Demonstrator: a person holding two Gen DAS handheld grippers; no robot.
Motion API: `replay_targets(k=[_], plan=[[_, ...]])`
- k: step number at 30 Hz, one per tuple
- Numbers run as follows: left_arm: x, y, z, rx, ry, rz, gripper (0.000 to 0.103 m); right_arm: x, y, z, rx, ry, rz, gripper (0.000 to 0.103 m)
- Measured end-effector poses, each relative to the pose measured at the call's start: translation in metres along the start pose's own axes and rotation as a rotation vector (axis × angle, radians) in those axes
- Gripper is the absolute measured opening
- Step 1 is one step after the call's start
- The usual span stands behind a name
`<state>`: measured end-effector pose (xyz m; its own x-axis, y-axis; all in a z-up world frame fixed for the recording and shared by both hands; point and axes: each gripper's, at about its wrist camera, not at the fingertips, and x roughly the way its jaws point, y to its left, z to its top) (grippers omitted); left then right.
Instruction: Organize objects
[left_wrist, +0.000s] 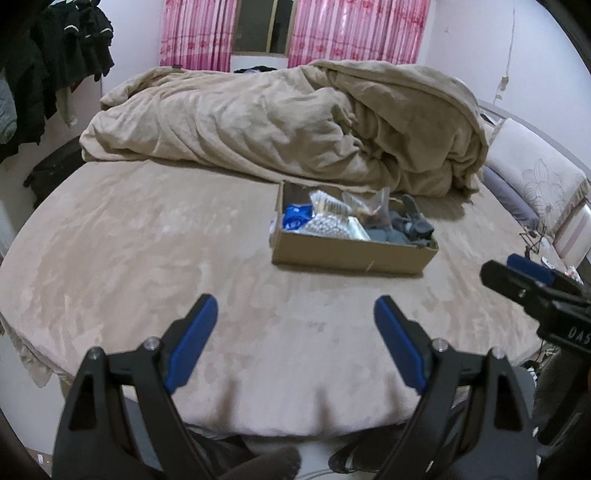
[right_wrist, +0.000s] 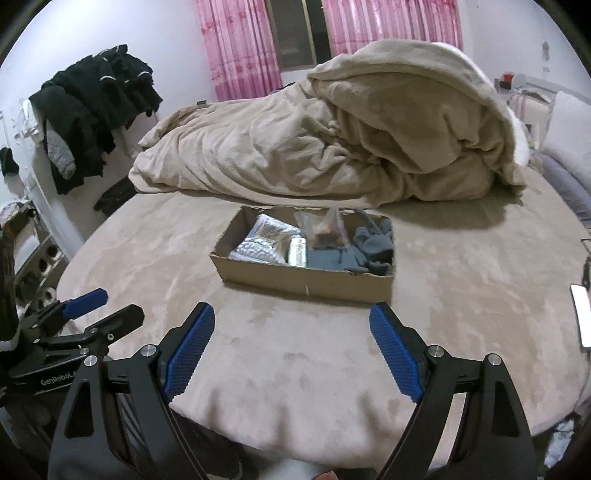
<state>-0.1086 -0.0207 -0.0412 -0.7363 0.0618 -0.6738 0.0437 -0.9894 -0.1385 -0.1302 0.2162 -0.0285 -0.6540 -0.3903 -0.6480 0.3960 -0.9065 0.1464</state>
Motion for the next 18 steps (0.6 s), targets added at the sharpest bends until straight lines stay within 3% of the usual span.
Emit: replay_targets(k=[18], plan=[[-0.012,0.009,0.003,0.007,-0.017,0.024,0.088,0.001,0.007,-0.010,-0.005,0.010,-0.035,0.088]])
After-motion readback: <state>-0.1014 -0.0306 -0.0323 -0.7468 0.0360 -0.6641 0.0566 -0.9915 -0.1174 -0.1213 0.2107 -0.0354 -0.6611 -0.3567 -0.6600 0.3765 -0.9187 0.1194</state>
